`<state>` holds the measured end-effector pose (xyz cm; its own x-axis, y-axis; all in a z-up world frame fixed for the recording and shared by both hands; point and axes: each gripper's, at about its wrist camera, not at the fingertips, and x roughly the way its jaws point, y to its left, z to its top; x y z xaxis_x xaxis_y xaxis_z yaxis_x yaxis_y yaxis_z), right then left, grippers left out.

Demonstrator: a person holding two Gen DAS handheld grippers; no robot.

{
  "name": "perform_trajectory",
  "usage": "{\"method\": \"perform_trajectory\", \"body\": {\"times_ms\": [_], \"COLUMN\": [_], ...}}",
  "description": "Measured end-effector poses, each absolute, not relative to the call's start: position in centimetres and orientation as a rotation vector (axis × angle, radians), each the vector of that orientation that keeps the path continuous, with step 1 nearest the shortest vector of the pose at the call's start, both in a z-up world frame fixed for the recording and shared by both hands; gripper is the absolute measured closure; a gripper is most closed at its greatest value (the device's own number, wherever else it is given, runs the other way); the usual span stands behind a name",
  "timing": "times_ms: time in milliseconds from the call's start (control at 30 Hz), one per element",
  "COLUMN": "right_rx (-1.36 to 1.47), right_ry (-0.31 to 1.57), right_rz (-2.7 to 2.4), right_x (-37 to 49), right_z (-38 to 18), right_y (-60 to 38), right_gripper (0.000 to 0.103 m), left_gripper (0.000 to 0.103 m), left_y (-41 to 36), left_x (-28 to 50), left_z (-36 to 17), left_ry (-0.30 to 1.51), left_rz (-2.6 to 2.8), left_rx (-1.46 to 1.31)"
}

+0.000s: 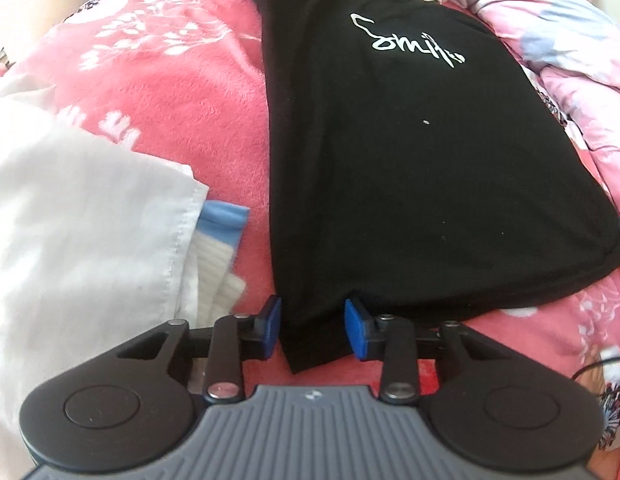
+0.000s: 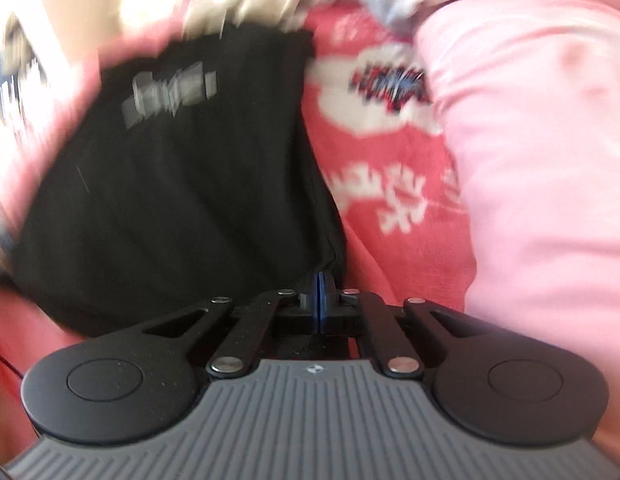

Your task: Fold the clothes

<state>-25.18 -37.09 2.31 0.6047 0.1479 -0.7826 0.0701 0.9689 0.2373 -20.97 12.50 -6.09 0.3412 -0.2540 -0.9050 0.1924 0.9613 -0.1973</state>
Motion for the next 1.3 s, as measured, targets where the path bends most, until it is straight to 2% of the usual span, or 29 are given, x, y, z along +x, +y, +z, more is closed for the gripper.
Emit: {"method": "perform_trajectory", "body": {"times_ms": [167,267,467,633,800,1100,1133,1233,1300], "right_rx": [0.740,0.810,0.345,-0.060,0.023,-0.041,-0.043,-0.027,-0.012], "right_ry": [0.893,0.896,1.044,1.070,0.970,0.910,0.909,0.922,0.933], "right_rz": [-0.017,-0.064,-0.184,-0.210,-0.148,-0.037,-0.024,-0.005,0.011], "right_x": [-26.8,-27.5,-25.6,-24.4,-25.8,-25.6,-25.4,-25.1,-25.0], "right_z": [4.1,4.2,1.7,-1.4,0.9,3.5,3.5,3.4,3.4], "right_y": [-42.9,-44.3,-40.2,-36.0,-36.1,-34.0,-33.7,-33.1,-32.7], "right_gripper": [0.103,0.103,0.103,0.103,0.102,0.101,0.099,0.095,0.095], "left_gripper": [0.068,0.071,0.072,0.072,0.070,0.071,0.069,0.055,0.055], "left_y": [12.7,12.8,13.2,13.0,12.9,12.2,12.4,13.2,13.4], "left_x": [-21.0,-21.2,-21.4,-21.6,-22.0,-24.6,-24.7,-24.4,-23.9], "left_z": [-6.5,-6.8,-7.1,-7.1,-7.1,-6.2,-5.9,-5.3,-5.1], "left_ry": [1.185,1.185,1.183,1.178,1.175,1.182,1.167,1.133,1.116], "left_rz": [-0.301,-0.300,-0.301,-0.311,-0.332,-0.411,-0.400,-0.370,-0.354], "left_rx": [-0.053,-0.059,-0.055,-0.028,-0.018,0.062,0.043,-0.048,-0.087]}}
